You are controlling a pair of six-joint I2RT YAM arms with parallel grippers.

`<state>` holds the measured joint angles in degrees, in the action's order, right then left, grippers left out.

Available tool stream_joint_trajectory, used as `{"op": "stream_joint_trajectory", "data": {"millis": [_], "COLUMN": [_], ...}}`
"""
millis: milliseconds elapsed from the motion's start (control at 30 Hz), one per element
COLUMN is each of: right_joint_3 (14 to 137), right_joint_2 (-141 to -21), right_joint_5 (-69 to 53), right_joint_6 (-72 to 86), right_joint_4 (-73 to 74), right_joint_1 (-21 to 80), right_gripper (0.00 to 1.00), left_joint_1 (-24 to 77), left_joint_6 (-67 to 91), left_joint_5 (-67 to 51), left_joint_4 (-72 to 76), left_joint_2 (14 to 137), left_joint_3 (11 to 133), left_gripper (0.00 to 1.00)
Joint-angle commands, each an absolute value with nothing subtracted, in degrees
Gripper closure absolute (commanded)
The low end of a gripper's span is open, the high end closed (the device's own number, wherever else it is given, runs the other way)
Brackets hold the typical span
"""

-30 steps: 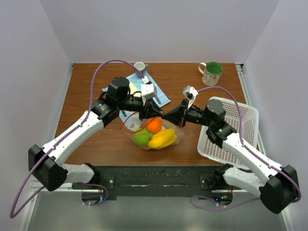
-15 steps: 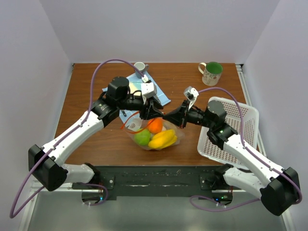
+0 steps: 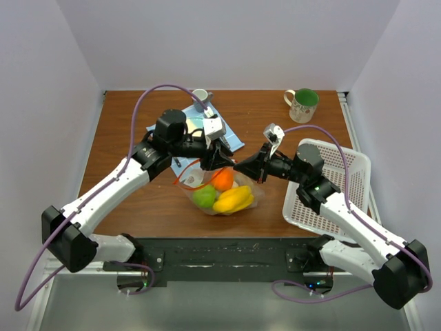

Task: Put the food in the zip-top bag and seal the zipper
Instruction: Zip the zipper food storage bag at the center of the board.

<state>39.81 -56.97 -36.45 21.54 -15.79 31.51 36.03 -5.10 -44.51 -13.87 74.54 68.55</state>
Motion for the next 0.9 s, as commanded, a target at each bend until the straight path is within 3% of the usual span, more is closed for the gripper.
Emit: {"op": "stream_joint_trajectory", "data": {"millis": [0, 433, 700, 867], "right_joint_3": [40.08, 40.69, 40.69, 40.69], "right_joint_2": [-55.55, -55.72, -55.28, -55.2], "right_joint_5": [-34.55, -33.31, -31.29, -29.28], "right_joint_6": [20.83, 20.48, 21.18, 21.27], "right_joint_4": [-17.32, -16.0, -16.0, -15.21], "right_joint_1": [31.73, 31.73, 31.73, 31.73], "right_gripper": [1.0, 1.0, 1.0, 1.0], "left_joint_1": [36.03, 36.47, 36.91, 37.62], "left_joint_6": [-4.66, -2.38, -2.02, -2.46], "left_joint_5": [-45.44, -46.41, -46.32, -44.48], "left_joint_4": [-12.3, -10.02, -9.58, -10.11], "left_joint_2": [75.5, 76.2, 76.55, 76.82], "left_joint_3": [70.66, 70.49, 69.61, 69.26], "left_gripper": [0.59, 0.62, 0.77, 0.8]}}
